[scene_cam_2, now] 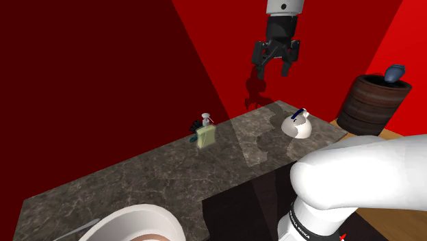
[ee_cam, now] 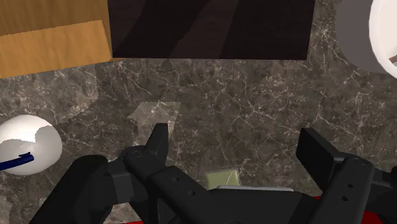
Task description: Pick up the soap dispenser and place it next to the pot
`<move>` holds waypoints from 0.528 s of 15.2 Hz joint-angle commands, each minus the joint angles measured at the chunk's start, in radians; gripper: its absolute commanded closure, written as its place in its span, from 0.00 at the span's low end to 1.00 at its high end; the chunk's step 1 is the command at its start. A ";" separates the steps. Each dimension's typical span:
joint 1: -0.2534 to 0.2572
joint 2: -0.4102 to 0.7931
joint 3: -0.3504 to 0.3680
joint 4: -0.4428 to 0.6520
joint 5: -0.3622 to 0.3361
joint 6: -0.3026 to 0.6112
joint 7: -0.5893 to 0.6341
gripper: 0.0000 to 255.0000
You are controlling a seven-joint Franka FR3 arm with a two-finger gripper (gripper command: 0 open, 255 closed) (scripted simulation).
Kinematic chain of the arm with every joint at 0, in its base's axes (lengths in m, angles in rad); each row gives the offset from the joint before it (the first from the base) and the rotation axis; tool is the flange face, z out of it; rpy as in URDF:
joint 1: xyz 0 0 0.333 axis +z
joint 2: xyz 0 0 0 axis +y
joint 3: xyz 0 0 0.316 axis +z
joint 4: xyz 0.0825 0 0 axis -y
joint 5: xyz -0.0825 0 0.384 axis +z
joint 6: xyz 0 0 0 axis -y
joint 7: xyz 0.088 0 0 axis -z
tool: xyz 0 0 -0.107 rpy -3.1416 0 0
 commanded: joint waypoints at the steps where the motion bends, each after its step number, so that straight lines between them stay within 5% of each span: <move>1: 0.000 0.000 0.000 0.000 0.000 0.000 0.000 0.00; 8: 0.011 0.153 0.051 -0.070 0.009 0.249 0.054 0.00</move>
